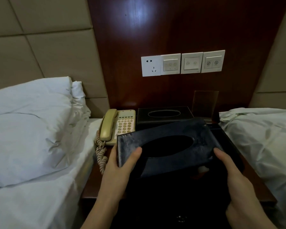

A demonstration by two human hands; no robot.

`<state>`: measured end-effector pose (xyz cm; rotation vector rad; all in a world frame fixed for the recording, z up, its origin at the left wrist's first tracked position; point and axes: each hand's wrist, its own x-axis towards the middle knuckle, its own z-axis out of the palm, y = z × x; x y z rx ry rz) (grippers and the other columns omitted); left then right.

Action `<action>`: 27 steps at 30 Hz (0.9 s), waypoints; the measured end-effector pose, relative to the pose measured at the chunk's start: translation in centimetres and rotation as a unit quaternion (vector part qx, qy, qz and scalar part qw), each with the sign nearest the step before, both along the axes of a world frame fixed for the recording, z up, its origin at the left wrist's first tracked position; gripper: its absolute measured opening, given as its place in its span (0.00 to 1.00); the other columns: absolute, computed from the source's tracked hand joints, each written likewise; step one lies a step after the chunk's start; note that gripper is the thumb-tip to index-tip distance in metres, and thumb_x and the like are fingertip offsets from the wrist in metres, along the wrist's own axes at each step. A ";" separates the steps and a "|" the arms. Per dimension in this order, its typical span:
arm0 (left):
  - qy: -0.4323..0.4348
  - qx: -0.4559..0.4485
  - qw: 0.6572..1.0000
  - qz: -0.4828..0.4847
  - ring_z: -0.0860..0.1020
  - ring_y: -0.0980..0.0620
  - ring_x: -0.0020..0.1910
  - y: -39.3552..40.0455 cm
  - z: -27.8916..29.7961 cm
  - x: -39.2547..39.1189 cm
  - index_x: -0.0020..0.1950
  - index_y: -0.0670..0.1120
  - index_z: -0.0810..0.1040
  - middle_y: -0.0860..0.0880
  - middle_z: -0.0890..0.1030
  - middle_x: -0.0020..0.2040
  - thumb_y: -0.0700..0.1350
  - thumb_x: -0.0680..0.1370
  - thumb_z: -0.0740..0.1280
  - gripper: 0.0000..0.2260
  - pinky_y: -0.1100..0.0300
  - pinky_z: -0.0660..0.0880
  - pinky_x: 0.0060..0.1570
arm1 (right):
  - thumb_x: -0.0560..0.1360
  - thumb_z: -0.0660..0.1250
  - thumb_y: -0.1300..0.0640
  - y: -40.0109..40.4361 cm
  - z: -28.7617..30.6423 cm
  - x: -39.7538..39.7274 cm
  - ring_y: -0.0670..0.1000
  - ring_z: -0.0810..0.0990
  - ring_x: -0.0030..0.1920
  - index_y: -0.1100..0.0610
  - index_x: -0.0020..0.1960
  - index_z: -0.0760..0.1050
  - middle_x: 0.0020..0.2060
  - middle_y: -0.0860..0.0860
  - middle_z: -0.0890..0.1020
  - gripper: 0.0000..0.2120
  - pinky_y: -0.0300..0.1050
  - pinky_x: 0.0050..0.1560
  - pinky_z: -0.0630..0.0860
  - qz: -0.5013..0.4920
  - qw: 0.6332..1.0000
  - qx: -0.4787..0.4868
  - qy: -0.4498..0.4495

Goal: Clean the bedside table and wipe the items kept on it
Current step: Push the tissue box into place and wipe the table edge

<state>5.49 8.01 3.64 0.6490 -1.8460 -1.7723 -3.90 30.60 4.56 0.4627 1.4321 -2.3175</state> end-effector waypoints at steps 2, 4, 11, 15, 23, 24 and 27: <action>0.005 0.008 1.000 -0.005 0.81 0.61 0.59 -0.1 -0.6 -0.4 0.71 0.67 0.73 0.64 0.81 0.63 0.68 0.59 0.79 0.41 0.55 0.78 0.59 | 0.38 0.83 0.38 0.0 -0.6 0.0 0.61 0.86 0.45 0.54 0.58 0.81 0.49 0.58 0.86 0.49 0.54 0.42 0.81 -0.013 1.000 -0.011 0.001; 0.020 0.016 1.000 0.006 0.83 0.59 0.56 -0.2 -0.6 -1.0 0.72 0.61 0.74 0.60 0.83 0.61 0.65 0.57 0.80 0.43 0.54 0.80 0.57 | 0.41 0.83 0.37 -0.2 -0.8 -0.5 0.62 0.86 0.46 0.53 0.59 0.81 0.50 0.57 0.86 0.49 0.61 0.48 0.81 -0.007 1.000 -0.018 -0.008; 0.068 0.046 0.996 -0.026 0.84 0.59 0.55 -1.5 0.4 -4.7 0.68 0.58 0.78 0.58 0.86 0.59 0.48 0.64 0.82 0.33 0.66 0.81 0.45 | 0.48 0.82 0.33 -0.5 -0.8 -4.4 0.59 0.85 0.52 0.48 0.60 0.81 0.55 0.53 0.85 0.43 0.62 0.57 0.78 -0.039 0.999 0.018 0.023; 0.078 0.099 0.991 -0.043 0.79 0.68 0.56 -2.9 0.7 -7.7 0.73 0.64 0.71 0.65 0.78 0.66 0.53 0.62 0.78 0.40 0.77 0.76 0.42 | 0.67 0.76 0.49 -2.1 1.9 -6.9 0.50 0.80 0.46 0.57 0.61 0.80 0.52 0.54 0.83 0.24 0.44 0.43 0.73 -0.057 0.993 0.071 0.080; -0.033 0.088 0.995 -0.023 0.85 0.51 0.54 -7.6 2.8 -16.4 0.69 0.52 0.76 0.51 0.85 0.57 0.62 0.64 0.80 0.36 0.55 0.79 0.49 | 0.57 0.77 0.36 -4.4 2.1 -14.8 0.58 0.83 0.52 0.52 0.60 0.80 0.52 0.54 0.85 0.36 0.57 0.58 0.78 0.039 0.969 0.202 0.135; -0.047 0.091 0.994 -0.022 0.85 0.50 0.52 -8.0 3.3 -17.5 0.66 0.50 0.78 0.50 0.86 0.54 0.59 0.69 0.77 0.28 0.56 0.79 0.47 | 0.61 0.77 0.38 -4.8 2.4 -15.8 0.58 0.84 0.49 0.51 0.56 0.80 0.50 0.53 0.86 0.28 0.55 0.54 0.79 0.056 0.968 0.194 0.150; -0.062 0.098 0.993 -0.024 0.86 0.51 0.49 -9.2 3.6 -20.3 0.62 0.49 0.82 0.50 0.88 0.51 0.56 0.77 0.72 0.17 0.60 0.79 0.42 | 0.69 0.75 0.42 -6.1 2.9 -18.3 0.57 0.85 0.48 0.50 0.55 0.81 0.47 0.52 0.87 0.18 0.54 0.52 0.81 0.081 0.966 0.177 0.169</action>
